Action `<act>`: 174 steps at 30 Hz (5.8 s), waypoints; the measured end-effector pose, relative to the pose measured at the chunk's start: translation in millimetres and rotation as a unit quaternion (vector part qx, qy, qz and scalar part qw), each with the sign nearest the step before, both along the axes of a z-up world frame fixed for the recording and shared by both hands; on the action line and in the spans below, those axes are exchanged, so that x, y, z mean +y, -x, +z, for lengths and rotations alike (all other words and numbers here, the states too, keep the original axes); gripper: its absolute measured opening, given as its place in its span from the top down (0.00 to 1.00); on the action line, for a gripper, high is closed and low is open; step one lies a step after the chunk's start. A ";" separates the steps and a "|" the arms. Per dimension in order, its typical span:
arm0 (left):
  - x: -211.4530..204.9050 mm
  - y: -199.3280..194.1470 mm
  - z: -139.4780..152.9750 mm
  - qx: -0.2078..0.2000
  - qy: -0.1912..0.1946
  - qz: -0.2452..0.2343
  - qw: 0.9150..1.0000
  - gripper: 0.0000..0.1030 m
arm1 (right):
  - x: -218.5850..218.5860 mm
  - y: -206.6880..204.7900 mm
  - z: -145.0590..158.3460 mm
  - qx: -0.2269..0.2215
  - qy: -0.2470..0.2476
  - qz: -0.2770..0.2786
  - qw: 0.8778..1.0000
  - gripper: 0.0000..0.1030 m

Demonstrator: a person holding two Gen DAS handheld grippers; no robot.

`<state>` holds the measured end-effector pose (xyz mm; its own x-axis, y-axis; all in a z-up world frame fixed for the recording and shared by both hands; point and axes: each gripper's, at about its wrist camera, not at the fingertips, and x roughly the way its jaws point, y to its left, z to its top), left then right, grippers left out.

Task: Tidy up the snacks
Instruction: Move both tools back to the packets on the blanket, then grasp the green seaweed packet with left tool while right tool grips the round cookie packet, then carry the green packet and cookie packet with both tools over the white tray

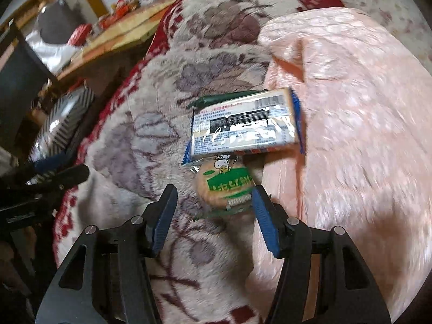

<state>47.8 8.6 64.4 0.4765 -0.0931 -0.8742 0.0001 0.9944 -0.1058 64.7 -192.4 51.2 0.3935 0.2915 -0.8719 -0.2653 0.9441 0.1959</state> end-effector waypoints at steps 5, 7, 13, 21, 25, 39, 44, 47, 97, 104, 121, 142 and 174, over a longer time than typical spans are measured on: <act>6.0 -1.8 -2.4 0.003 0.003 0.009 1.000 0.17 | 5.9 -22.7 -15.0 0.024 0.037 0.038 0.998 0.32; 6.5 -2.6 -3.6 0.003 0.004 0.010 1.000 0.17 | 6.9 -30.2 -23.2 0.039 0.043 0.049 0.997 0.32; 0.7 -9.2 -6.3 0.006 0.008 -0.004 1.000 0.17 | 0.3 -21.3 -17.9 0.036 0.000 0.047 0.998 0.53; -31.4 -35.6 5.2 -0.008 0.038 -0.083 0.996 0.17 | -13.9 21.4 -13.9 0.029 -0.031 0.023 0.999 0.53; -49.7 -64.2 7.0 -0.003 0.063 -0.125 0.990 0.17 | -14.6 23.4 -20.0 0.039 -0.036 0.022 0.998 0.53; -110.9 -166.6 -29.1 0.051 0.055 -0.239 0.968 0.17 | -26.1 20.5 -33.3 0.059 -0.091 0.011 0.994 0.53; -138.7 -167.6 -41.7 0.073 0.032 -0.293 0.953 0.17 | -28.8 18.6 -36.6 0.063 -0.101 0.009 0.993 0.53; -142.0 -166.3 -39.1 0.060 0.027 -0.305 0.950 0.17 | -29.4 17.3 -37.0 0.063 -0.105 0.008 0.993 0.53; 41.8 2.4 13.6 -0.041 -0.034 -0.014 0.998 0.90 | 55.8 31.4 19.4 -0.011 -0.094 0.064 0.993 0.53; 60.4 24.9 18.1 -0.053 -0.049 0.015 0.997 0.89 | 83.0 30.1 26.2 -0.020 -0.085 0.074 0.993 0.53; 107.8 55.3 25.9 -0.065 -0.054 0.076 0.994 0.89 | 154.0 37.8 39.9 -0.026 -0.068 0.141 0.987 0.53; 188.1 80.7 25.1 -0.060 -0.045 0.172 0.982 0.89 | 246.4 44.3 59.1 -0.032 -0.059 0.232 0.970 0.53; 238.1 75.8 2.8 -0.032 -0.029 0.229 0.973 0.89 | 356.3 6.5 39.4 -0.018 -0.018 0.294 0.956 0.53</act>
